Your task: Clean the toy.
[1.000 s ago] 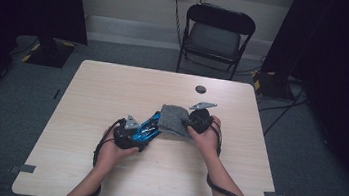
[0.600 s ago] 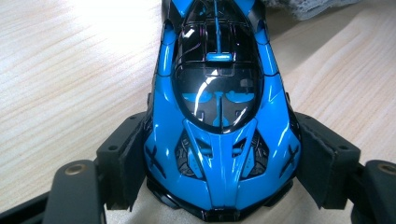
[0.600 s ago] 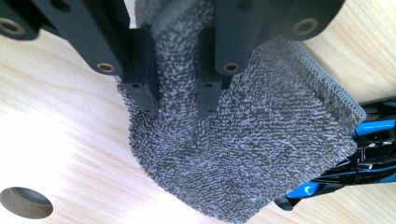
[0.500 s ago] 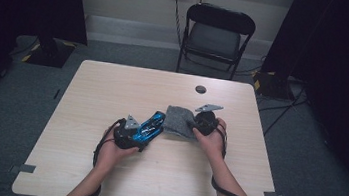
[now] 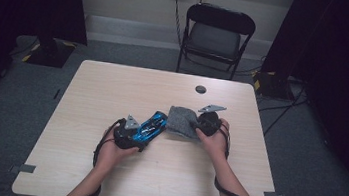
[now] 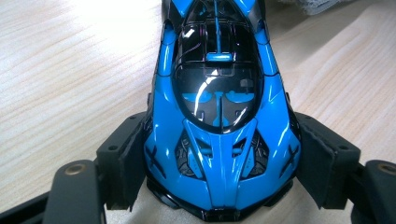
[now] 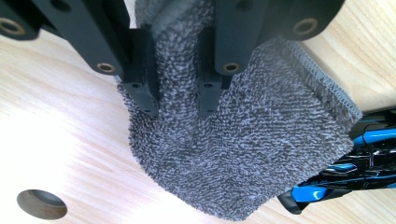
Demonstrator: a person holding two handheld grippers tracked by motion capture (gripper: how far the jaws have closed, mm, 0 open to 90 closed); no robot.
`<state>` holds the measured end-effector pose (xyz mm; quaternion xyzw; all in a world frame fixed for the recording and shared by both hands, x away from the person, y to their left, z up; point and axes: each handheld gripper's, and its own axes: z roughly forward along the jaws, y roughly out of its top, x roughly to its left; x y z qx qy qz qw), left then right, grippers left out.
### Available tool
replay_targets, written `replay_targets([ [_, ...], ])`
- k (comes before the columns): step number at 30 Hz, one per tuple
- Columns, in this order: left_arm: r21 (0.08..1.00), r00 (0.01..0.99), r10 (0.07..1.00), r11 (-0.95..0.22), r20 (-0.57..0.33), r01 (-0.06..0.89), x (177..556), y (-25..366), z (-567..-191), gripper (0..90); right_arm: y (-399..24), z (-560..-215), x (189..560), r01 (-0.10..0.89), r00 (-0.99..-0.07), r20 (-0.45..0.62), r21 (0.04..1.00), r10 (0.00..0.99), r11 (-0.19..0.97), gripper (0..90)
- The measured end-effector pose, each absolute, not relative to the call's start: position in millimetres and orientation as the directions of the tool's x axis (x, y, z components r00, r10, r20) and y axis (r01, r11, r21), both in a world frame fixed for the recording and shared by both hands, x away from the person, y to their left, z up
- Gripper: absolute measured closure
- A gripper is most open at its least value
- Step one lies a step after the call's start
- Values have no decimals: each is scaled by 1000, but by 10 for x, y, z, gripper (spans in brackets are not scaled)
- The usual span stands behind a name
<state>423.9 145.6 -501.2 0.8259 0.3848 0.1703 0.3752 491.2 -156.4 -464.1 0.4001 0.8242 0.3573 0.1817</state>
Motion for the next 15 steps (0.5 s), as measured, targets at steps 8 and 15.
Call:
replay_targets([
  [8,751,647,763,-423,-7,507,4239,1457,-5012,260,-1690,-4637,4871,536,-600,1,743,800,400,726],
  [15,750,645,764,-423,-7,509,4235,1455,-5011,258,-1756,-4604,4823,531,-600,8,752,800,391,726],
])
